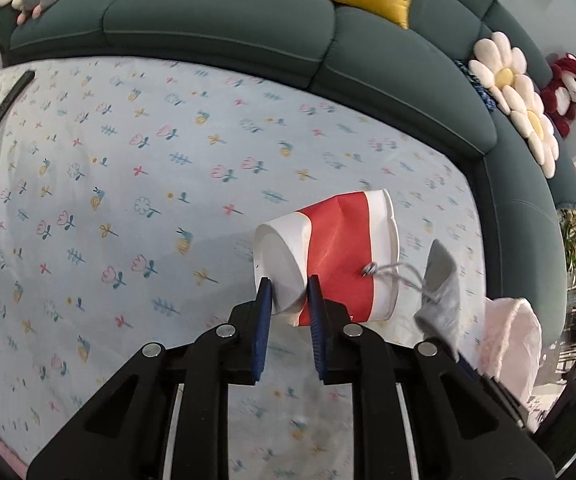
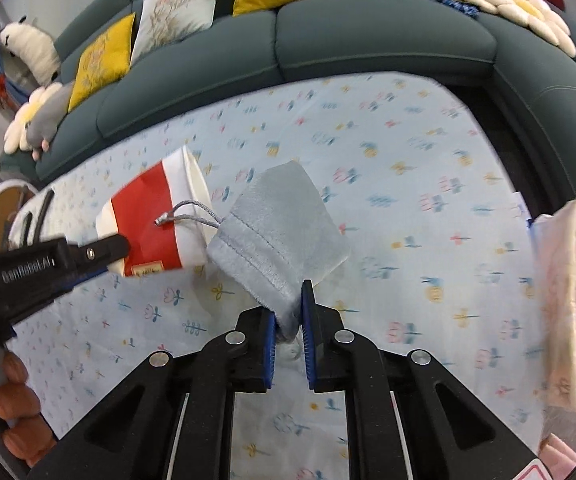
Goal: Collect trash
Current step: 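Carry cup and grey pouch over the white bin and open both tools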
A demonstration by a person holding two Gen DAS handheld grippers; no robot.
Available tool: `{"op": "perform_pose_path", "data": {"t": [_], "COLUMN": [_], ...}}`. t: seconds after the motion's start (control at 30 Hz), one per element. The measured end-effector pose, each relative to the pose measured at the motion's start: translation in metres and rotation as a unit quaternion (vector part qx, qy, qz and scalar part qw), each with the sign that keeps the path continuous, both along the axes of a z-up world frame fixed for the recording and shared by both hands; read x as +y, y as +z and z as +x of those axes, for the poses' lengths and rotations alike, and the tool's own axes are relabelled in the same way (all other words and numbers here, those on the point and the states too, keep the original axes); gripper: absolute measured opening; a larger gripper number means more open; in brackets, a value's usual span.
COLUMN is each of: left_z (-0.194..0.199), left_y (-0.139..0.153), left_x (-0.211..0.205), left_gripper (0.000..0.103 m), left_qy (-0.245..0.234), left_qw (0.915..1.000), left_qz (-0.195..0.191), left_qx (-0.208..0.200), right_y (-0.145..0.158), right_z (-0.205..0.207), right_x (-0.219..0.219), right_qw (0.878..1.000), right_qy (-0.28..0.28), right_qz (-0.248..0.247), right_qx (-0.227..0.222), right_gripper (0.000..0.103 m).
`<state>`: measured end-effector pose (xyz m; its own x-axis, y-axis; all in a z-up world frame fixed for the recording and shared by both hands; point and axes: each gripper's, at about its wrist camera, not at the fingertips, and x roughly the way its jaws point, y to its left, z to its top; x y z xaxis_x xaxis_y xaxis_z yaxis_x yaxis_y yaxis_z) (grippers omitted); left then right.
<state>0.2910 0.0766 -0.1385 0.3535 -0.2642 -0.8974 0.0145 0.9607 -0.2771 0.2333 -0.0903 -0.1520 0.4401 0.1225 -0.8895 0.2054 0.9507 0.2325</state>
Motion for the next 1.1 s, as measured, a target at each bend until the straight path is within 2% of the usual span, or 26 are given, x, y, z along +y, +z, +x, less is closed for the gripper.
{"op": "perform_pose_path", "data": {"t": [0.27,0.57,0.8,1.1], "left_z": [-0.033,-0.076,-0.111,-0.148], "left_y": [0.045,0.089,0.104,0.105], "left_x": [-0.042,-0.105,-0.162,-0.230], "left_gripper": [0.018,0.018,0.018,0.018], "left_qy": [-0.030,-0.079,-0.123,-0.181], "left_qw": [0.9989,0.9938,0.9876,0.9773], "left_qz": [0.002,0.009,0.013,0.024], "left_qx": [-0.036,-0.078,-0.098,-0.107], "right_y": [0.058,0.105,0.125,0.129], "right_z": [-0.031,-0.079,-0.118,-0.169], "right_x": [-0.044,-0.104,-0.148,-0.210], "right_qw": [0.998,0.992,0.986,0.979], "right_qy": [-0.036,-0.072,-0.100,-0.147], "right_qz": [0.002,-0.001,-0.008,-0.009], "right_qx": [-0.053,-0.105,-0.130,-0.143], "right_gripper": [0.011,0.011,0.011,0.011]}}
